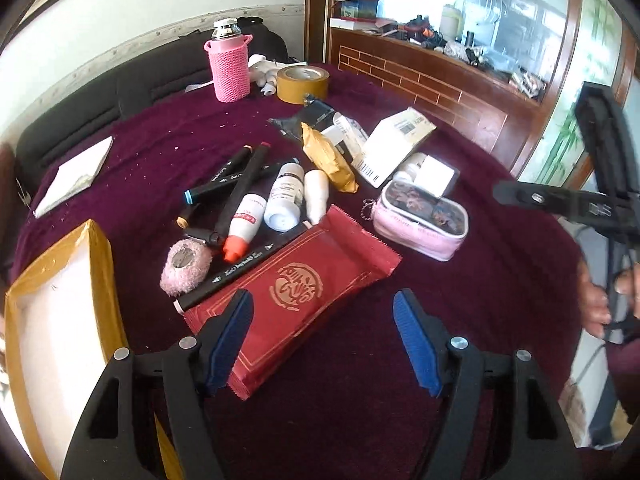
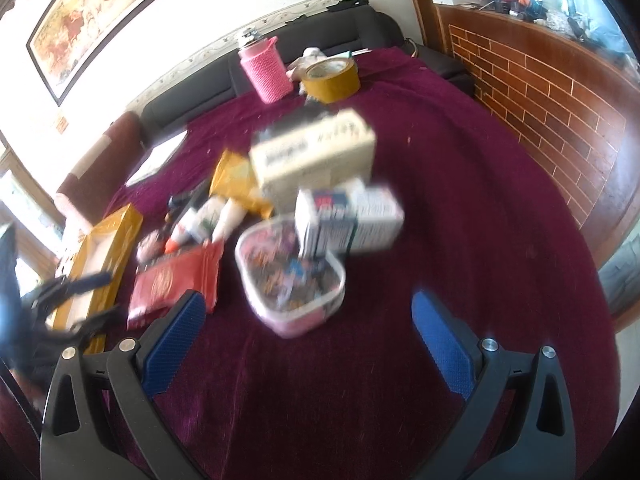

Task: Organize objects
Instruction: 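Grasp the pink pencil case with the left gripper while the right gripper grasps the white-green medicine box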

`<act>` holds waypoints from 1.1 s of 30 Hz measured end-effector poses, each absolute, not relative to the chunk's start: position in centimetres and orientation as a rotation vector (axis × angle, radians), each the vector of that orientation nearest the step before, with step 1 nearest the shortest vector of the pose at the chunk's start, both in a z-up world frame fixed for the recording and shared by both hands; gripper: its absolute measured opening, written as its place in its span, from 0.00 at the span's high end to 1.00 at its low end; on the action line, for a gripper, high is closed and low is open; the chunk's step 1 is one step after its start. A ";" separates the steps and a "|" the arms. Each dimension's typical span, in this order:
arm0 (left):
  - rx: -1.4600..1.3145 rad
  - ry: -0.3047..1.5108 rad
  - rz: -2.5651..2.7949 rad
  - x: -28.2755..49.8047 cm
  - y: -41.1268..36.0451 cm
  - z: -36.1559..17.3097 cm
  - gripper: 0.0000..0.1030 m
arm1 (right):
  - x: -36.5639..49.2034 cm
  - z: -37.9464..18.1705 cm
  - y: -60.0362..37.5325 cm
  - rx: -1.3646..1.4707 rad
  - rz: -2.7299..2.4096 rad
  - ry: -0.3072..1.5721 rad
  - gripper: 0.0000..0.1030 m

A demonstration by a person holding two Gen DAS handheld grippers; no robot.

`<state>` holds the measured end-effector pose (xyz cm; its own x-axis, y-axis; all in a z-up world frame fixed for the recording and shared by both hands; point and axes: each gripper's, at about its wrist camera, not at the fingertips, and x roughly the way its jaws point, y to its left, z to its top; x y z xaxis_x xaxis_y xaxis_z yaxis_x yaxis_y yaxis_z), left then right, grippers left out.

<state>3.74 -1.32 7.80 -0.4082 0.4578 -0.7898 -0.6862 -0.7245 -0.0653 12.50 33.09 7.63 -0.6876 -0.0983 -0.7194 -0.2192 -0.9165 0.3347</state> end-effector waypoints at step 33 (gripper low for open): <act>-1.129 0.168 2.055 5.6 7.8 7.9 0.34 | 7.1 2.1 41.2 -1.351 2.313 1.411 0.55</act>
